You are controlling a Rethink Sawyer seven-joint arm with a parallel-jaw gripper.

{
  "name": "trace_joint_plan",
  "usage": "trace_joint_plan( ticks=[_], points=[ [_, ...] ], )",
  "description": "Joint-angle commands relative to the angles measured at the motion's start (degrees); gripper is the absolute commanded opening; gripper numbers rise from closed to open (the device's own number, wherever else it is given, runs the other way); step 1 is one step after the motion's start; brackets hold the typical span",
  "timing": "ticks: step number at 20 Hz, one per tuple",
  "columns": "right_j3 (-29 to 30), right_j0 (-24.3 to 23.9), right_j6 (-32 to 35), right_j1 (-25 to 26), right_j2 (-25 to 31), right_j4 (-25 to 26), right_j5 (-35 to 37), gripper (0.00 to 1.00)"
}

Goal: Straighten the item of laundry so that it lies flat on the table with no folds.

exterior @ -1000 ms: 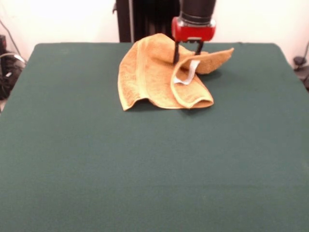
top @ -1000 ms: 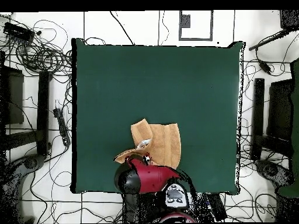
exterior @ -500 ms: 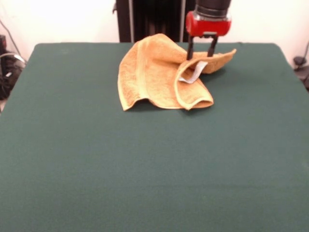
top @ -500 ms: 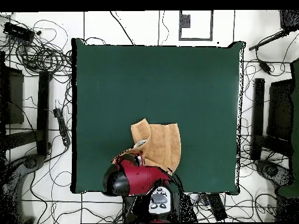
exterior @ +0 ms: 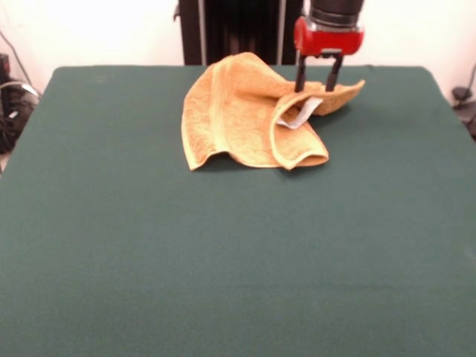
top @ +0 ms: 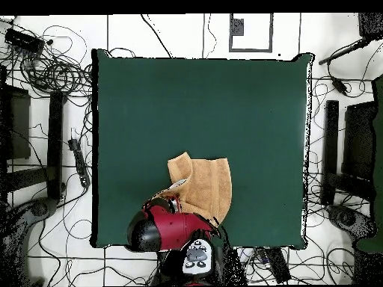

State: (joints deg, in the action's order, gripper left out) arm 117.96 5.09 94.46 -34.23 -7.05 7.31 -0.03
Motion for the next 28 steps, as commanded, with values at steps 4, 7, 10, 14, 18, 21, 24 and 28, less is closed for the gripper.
trace_joint_plan(
  ticks=[4,7,10,14,18,21,24,28],
  points=[
    [1.1,2.0,14.5,0.1,3.1,-4.5,-3.3,1.0],
    [1.4,2.9,14.5,-1.6,3.6,-5.1,-2.3,1.0],
    [1.6,3.4,14.7,-2.2,3.6,-5.8,-1.3,1.0],
    [2.3,2.8,14.2,-3.8,4.0,-6.1,0.4,1.0],
    [3.7,2.1,13.7,-6.2,3.5,-6.3,2.6,1.0],
    [4.0,1.4,12.1,-8.7,3.0,-5.8,5.2,1.0],
    [4.4,-0.5,10.2,-12.4,3.1,-5.1,8.3,1.0],
    [5.1,-5.0,7.3,-15.2,3.9,-3.3,10.6,1.0]
  ],
)
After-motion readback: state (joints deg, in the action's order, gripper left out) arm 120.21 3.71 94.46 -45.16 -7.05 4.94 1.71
